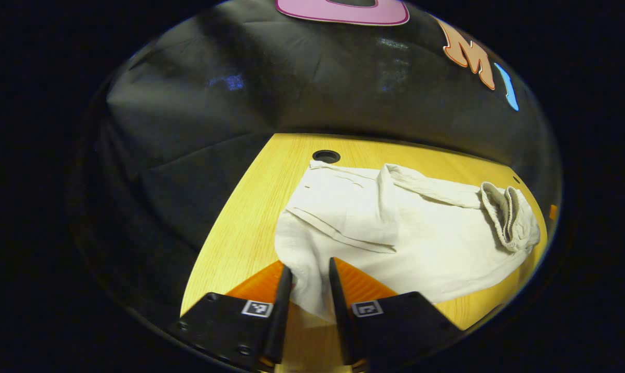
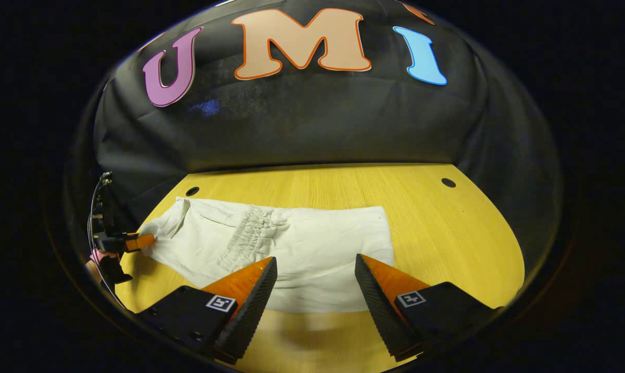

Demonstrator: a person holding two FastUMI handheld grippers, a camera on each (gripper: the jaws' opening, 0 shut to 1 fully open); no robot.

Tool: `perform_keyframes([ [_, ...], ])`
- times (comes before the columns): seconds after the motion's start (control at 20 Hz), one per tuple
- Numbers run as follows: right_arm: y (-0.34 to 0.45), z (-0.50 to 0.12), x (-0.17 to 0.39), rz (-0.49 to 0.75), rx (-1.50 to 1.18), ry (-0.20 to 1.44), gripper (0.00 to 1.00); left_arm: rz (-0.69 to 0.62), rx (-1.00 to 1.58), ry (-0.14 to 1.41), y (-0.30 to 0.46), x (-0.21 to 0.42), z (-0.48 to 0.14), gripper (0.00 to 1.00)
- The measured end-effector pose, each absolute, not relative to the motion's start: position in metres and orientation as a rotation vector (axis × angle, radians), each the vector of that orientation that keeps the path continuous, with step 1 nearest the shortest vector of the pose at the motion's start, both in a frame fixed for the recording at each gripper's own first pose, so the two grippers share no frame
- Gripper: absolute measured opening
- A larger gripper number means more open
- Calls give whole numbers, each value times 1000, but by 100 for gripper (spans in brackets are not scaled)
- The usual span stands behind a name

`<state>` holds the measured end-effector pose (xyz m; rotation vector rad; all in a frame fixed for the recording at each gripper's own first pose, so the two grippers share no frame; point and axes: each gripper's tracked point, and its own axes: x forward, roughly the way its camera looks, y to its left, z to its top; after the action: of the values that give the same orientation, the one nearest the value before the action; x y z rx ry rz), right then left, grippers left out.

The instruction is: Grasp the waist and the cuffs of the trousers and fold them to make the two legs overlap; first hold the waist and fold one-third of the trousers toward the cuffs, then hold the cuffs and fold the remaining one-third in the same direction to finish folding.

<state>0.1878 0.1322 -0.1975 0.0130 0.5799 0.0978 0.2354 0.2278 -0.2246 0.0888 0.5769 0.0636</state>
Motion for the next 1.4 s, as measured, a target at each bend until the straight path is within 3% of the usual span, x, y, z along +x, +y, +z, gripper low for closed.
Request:
perform_keyframes([
  [0.05, 127, -196, 182, 95, 2, 579, 97, 53, 75, 572, 223, 237, -223, 29],
  [0.1, 123, -194, 177, 88, -7, 582, 97, 59, 65, 569, 223, 237, -224, 10],
  [0.2, 117, -191, 167, 70, -8, 584, 92, 63, 50, 562, 221, 237, -223, 1],
  [0.3, 112, -184, 161, 54, 17, 578, 97, 58, 17, 555, 216, 236, -219, 0],
  [0.4, 106, -177, 157, 30, 28, 560, 92, 51, -29, 542, 206, 234, -210, 0],
  [0.45, 102, -173, 156, 21, 30, 547, 97, 41, -52, 529, 199, 234, -203, 0],
  [0.65, 85, -164, 148, -1, 52, 527, 97, -11, -82, 464, 157, 236, -166, 0],
  [0.75, 75, -161, 145, -5, 65, 522, 97, -44, -90, 436, 128, 237, -147, 0],
  [0.8, 70, -160, 144, -4, 72, 520, 92, -58, -96, 422, 111, 238, -137, 0],
  [0.85, 64, -159, 143, 1, 79, 518, 96, -75, -98, 407, 94, 238, -128, 0],
  [1.4, -36, -148, 138, 68, 119, 488, 96, -230, -114, 246, -110, 240, -36, 0],
])
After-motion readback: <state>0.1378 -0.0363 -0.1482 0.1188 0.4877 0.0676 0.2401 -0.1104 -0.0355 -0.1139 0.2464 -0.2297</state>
